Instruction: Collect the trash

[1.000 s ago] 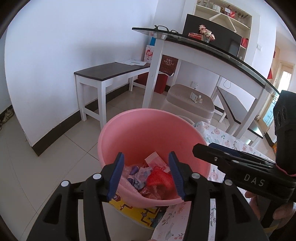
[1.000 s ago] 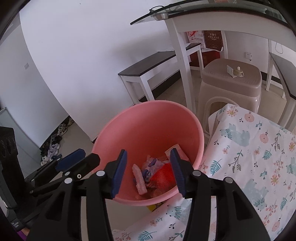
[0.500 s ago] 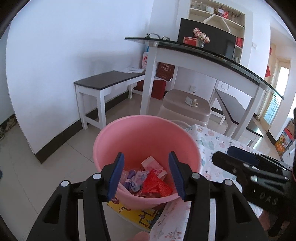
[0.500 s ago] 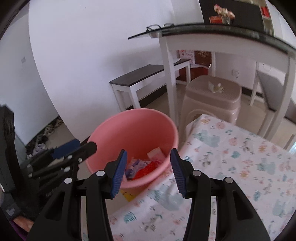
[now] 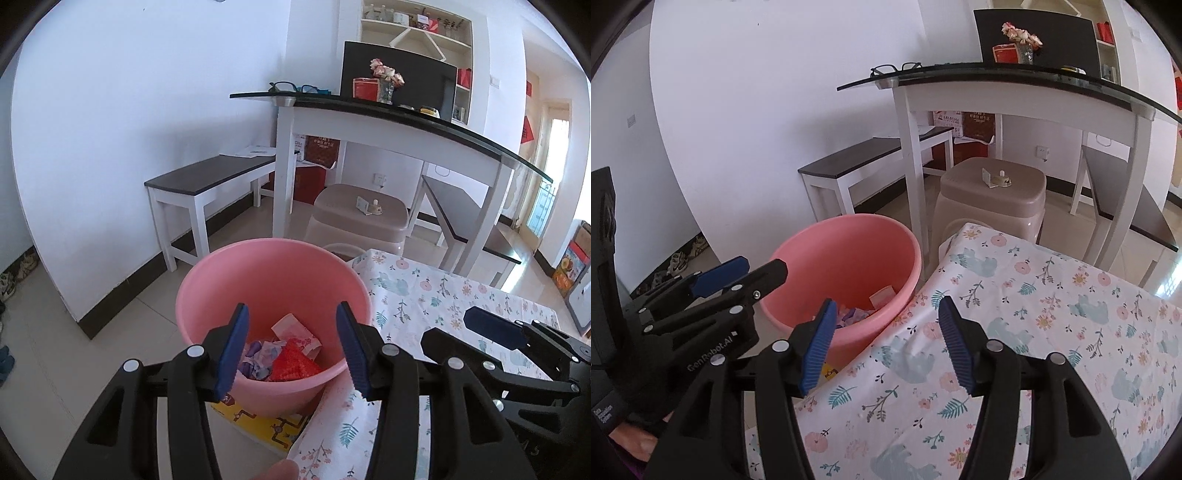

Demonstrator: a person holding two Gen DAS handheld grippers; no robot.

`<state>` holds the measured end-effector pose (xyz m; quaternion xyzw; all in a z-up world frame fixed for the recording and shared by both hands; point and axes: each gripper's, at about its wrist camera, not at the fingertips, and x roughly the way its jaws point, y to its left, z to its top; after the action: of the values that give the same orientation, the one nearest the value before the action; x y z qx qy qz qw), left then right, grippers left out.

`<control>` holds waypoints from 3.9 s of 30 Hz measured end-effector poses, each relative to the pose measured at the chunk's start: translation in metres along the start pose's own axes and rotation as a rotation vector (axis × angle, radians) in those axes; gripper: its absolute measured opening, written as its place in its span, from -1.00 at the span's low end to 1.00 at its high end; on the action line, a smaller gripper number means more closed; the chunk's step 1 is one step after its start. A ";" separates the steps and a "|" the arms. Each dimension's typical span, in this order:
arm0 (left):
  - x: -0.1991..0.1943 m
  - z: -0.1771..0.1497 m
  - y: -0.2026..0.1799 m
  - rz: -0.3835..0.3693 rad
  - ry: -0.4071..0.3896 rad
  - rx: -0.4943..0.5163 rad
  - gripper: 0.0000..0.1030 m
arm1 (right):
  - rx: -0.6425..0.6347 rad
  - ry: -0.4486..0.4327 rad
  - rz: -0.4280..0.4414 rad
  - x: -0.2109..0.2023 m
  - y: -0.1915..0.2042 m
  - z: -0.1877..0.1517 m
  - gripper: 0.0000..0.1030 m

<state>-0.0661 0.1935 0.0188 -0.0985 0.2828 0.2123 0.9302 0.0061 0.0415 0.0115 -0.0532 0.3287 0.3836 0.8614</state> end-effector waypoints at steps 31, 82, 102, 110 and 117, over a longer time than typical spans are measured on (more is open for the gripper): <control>-0.014 -0.012 -0.008 0.028 0.001 -0.010 -0.20 | 0.025 -0.168 -0.151 -0.038 0.001 -0.017 0.12; -0.064 -0.047 -0.037 -0.011 0.003 0.034 -0.36 | 0.069 -0.195 -0.230 -0.093 -0.007 -0.054 0.12; -0.066 -0.048 -0.038 -0.015 0.004 0.034 -0.36 | 0.070 -0.193 -0.228 -0.095 -0.007 -0.055 0.12; -0.067 -0.052 -0.043 -0.022 0.009 0.040 -0.36 | 0.071 -0.193 -0.226 -0.096 -0.008 -0.057 0.12; -0.066 -0.053 -0.043 -0.024 0.012 0.042 -0.36 | 0.072 -0.194 -0.228 -0.096 -0.008 -0.056 0.12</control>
<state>-0.1219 0.1162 0.0154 -0.0838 0.2916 0.1943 0.9328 -0.0651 -0.0433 0.0246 -0.0218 0.2492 0.2748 0.9284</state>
